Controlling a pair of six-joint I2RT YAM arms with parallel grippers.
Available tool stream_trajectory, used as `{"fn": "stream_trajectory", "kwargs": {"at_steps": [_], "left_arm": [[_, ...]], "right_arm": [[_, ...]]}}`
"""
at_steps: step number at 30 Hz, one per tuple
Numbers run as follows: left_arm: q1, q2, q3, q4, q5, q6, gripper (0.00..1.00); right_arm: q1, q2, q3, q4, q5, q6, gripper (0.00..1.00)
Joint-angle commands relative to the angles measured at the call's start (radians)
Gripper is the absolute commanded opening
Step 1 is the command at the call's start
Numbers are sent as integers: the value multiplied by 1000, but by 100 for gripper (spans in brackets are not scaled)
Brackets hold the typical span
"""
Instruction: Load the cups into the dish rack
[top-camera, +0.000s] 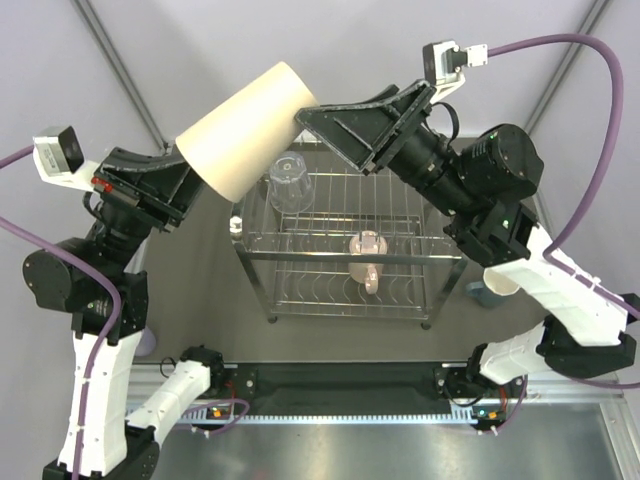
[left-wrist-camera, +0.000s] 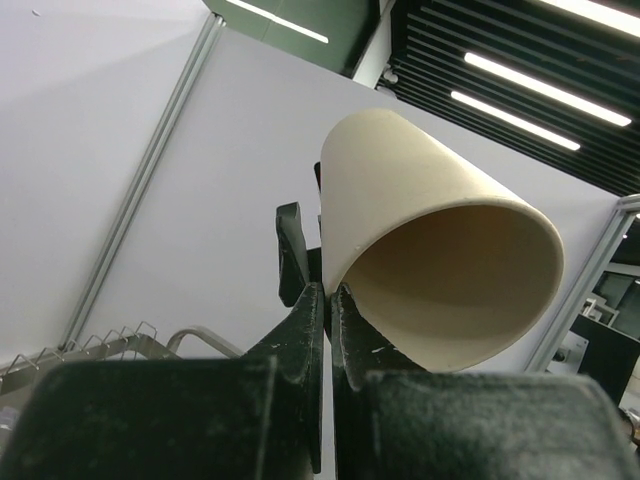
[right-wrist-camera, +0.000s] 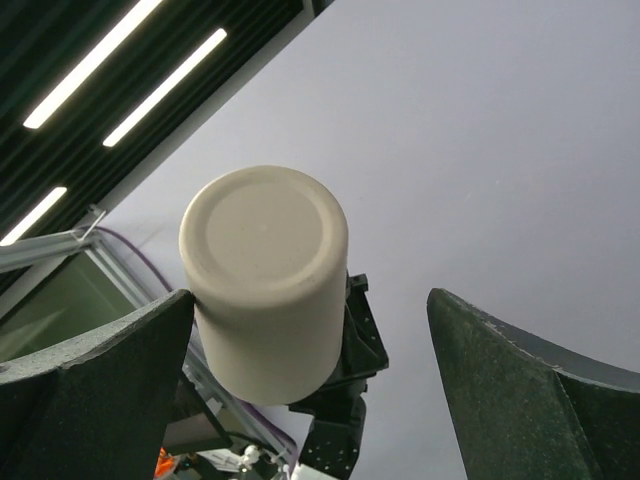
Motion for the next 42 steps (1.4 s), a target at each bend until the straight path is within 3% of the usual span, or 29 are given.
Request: {"fn": "stream_trajectory", "kwargs": {"at_steps": [1, 10, 13, 16, 19, 22, 24, 25, 27, 28, 32, 34, 42], "left_arm": [[-3, -8, 3, 55, 59, -8, 0], [-2, -4, -5, 32, 58, 8, 0], [-2, -11, -19, 28, 50, 9, 0], [-2, -10, -20, 28, 68, 3, 0], [-2, -14, -28, 8, 72, 5, 0], [-2, -25, -35, -49, 53, 12, 0], [-2, -36, -39, -111, 41, 25, 0], [-2, -40, -42, -125, 35, 38, 2], [-3, -54, -42, -190, 24, 60, 20], [-2, -59, -40, -219, 15, 84, 36], [-2, -88, -13, -375, -7, 167, 65], [-2, -100, -2, -487, -25, 228, 72], [-3, -162, 66, -837, -239, 379, 75]], "right_arm": [[-11, 28, 43, 126, -19, 51, 100], [1, 43, 56, 174, -20, 47, 93], [0, 54, 66, 165, -22, 50, 84], [0, 54, 53, 163, -19, 53, 69], [-2, 55, 53, 142, -23, 41, 44], [-3, 48, 53, 98, -19, 19, 10], [-11, 37, 53, 73, -16, -13, 0], [-15, 31, 53, 58, -17, -27, 0], [-23, 19, 52, 13, -10, -71, 0], [-35, 3, 49, -1, -3, -85, 0], [-74, -58, 17, -123, 68, -200, 0], [-92, -104, -14, -175, 148, -253, 0], [-112, -236, -97, -436, 493, -603, 0]]}}
